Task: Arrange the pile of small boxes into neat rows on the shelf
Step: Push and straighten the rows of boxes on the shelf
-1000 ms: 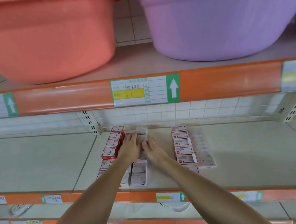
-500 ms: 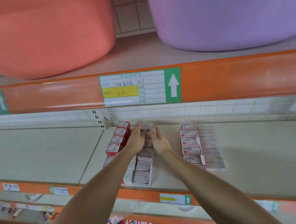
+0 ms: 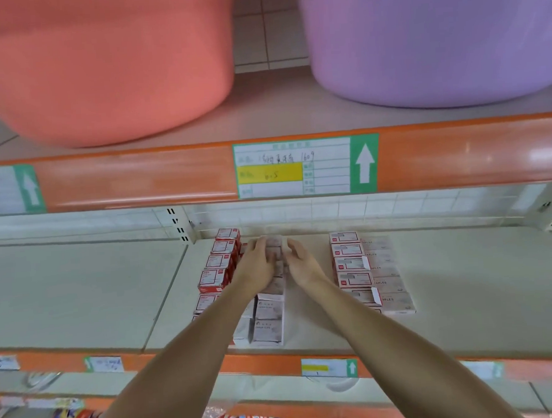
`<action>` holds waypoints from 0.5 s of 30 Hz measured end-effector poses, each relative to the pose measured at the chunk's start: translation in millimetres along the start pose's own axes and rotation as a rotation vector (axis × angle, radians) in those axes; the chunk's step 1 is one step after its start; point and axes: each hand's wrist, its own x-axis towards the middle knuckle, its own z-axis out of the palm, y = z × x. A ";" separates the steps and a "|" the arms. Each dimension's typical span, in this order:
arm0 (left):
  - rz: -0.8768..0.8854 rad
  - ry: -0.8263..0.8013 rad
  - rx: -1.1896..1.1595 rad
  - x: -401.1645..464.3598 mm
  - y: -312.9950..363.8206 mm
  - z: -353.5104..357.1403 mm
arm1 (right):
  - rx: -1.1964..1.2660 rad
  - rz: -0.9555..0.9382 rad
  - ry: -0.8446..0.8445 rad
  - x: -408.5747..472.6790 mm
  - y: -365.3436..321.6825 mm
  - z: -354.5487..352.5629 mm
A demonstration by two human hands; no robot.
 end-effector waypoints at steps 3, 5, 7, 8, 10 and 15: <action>0.024 -0.060 0.012 -3.5 -2.8 -12.4 | -0.111 -0.048 -0.047 -10.8 -0.2 -10.2; 0.035 -0.151 -0.011 -3.7 -9.2 -20.7 | -0.195 -0.076 -0.087 -13.7 3.4 -13.6; 0.032 -0.271 -0.034 -2.7 -18.6 -29.1 | -0.265 -0.071 -0.132 -15.7 3.1 -17.0; 0.028 -0.322 -0.047 -1.6 -25.0 -31.1 | -0.312 -0.062 -0.142 -16.7 2.3 -17.9; 0.046 -0.387 -0.012 -8.6 -24.3 -39.2 | -0.423 -0.064 -0.132 -19.0 2.0 -17.1; 0.136 -0.419 0.263 -18.4 -14.7 -40.9 | -0.469 -0.064 -0.182 -33.8 7.6 -8.8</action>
